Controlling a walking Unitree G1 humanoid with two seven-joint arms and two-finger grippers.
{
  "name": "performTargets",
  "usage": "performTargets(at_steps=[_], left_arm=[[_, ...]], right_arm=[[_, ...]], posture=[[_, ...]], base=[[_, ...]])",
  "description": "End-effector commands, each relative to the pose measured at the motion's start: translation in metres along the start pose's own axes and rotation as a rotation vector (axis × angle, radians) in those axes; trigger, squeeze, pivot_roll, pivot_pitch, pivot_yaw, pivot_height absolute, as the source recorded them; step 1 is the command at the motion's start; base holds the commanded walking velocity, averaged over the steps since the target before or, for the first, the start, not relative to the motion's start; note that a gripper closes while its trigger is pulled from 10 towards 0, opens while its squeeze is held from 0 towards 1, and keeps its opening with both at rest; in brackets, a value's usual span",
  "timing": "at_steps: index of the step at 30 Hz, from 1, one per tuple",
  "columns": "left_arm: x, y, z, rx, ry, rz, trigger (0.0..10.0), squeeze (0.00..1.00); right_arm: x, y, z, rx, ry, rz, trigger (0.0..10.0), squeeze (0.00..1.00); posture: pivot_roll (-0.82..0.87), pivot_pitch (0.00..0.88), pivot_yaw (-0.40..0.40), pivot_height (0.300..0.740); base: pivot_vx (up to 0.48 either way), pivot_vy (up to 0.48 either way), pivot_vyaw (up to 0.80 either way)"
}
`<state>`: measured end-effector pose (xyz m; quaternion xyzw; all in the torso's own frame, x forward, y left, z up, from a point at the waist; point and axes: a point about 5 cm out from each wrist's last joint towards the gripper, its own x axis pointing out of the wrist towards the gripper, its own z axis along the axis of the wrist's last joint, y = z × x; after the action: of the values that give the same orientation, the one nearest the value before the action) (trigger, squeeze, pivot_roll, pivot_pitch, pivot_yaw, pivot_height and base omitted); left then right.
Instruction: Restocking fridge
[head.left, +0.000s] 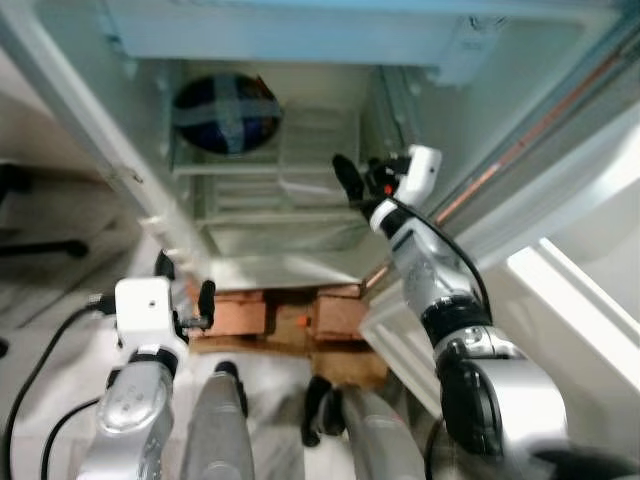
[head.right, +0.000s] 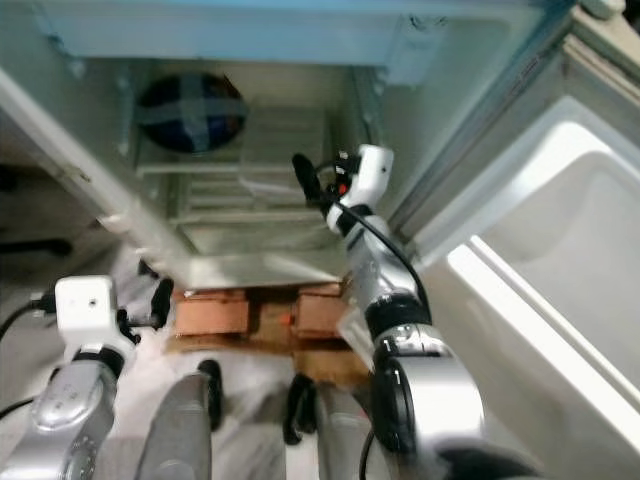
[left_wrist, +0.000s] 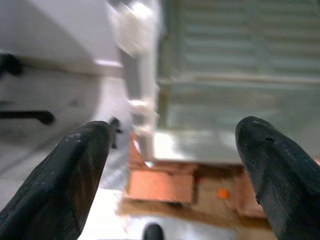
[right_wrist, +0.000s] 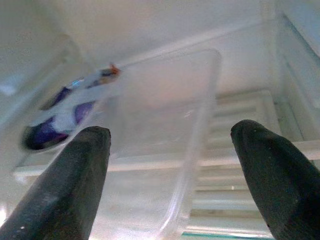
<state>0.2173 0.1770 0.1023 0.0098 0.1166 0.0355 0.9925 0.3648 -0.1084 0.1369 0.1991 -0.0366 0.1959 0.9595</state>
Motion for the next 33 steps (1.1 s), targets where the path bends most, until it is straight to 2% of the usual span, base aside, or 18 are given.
performTargets(at_steps=[1,3,8,13,16,18,22,25,26,27,28,30,33], left_arm=[[0.0,-0.001,-0.005,0.004,0.012,-0.006,10.0,0.0],[0.005,-0.002,-0.001,0.003,-0.006,-0.011,10.0,0.0],[0.008,0.002,0.0,0.008,-0.014,-0.006,10.0,0.0],[0.007,0.003,-0.001,0.007,-0.022,0.002,10.0,0.0],[0.005,0.004,-0.002,0.001,-0.03,0.007,10.0,0.0],[0.004,0.003,-0.002,-0.001,-0.033,0.005,10.0,0.0],[0.002,0.002,-0.004,-0.004,-0.032,-0.002,10.0,0.0],[-0.001,0.001,-0.005,-0.012,-0.028,-0.009,10.0,0.0],[-0.001,0.001,-0.005,-0.012,-0.028,-0.009,10.0,0.0],[-0.003,0.0,-0.007,-0.018,-0.025,-0.016,10.0,0.0],[-0.003,0.0,-0.007,-0.018,-0.025,-0.016,10.0,0.0],[-0.007,-0.004,-0.008,-0.029,-0.025,-0.032,10.0,0.0],[-0.009,-0.005,-0.007,-0.03,-0.025,-0.039,10.0,0.0]], right_arm=[[-0.012,-0.014,-0.002,-0.001,0.003,-0.043,10.0,1.0],[-0.021,-0.018,-0.008,0.033,-0.005,-0.105,10.0,1.0],[-0.023,-0.019,-0.01,0.073,-0.031,-0.17,10.0,1.0],[-0.02,-0.015,0.003,0.066,-0.062,-0.148,10.0,1.0],[-0.018,-0.007,0.017,0.036,-0.103,-0.077,10.0,1.0],[-0.02,-0.005,0.018,0.029,-0.074,-0.023,10.0,1.0],[-0.037,-0.002,0.005,-0.028,0.031,0.116,10.0,1.0],[-0.055,0.005,-0.01,-0.07,0.142,0.291,10.0,1.0],[-0.055,0.005,-0.01,-0.07,0.142,0.291,10.0,1.0],[-0.066,0.01,-0.02,-0.094,0.221,0.405,10.0,1.0],[-0.066,0.01,-0.02,-0.094,0.221,0.405,10.0,1.0],[-0.073,0.017,-0.031,-0.12,0.345,0.558,10.0,1.0],[-0.071,0.019,-0.037,-0.154,0.397,0.603,10.0,1.0]], posture=[[0.17,0.124,-0.089,0.74],[0.17,0.118,-0.084,0.74],[0.18,0.113,-0.08,0.74],[0.18,0.114,-0.087,0.74],[0.18,0.115,-0.094,0.74],[0.18,0.117,-0.096,0.74],[0.18,0.124,-0.101,0.74],[0.17,0.137,-0.106,0.74],[0.17,0.137,-0.106,0.74],[0.17,0.145,-0.108,0.74],[0.17,0.145,-0.108,0.74],[0.17,0.161,-0.114,0.74],[0.17,0.171,-0.118,0.74]], base=[[0.0,0.0,0.0],[0.0,0.0,0.0],[0.0,0.0,0.0],[0.0,0.0,0.0],[0.0,0.0,0.0],[0.0,0.0,0.0],[0.0,0.0,0.0],[0.0,0.0,0.0],[0.0,0.0,0.0],[0.0,0.0,0.0],[0.0,0.0,0.0],[0.0,0.0,0.0],[0.0,0.0,0.0]])
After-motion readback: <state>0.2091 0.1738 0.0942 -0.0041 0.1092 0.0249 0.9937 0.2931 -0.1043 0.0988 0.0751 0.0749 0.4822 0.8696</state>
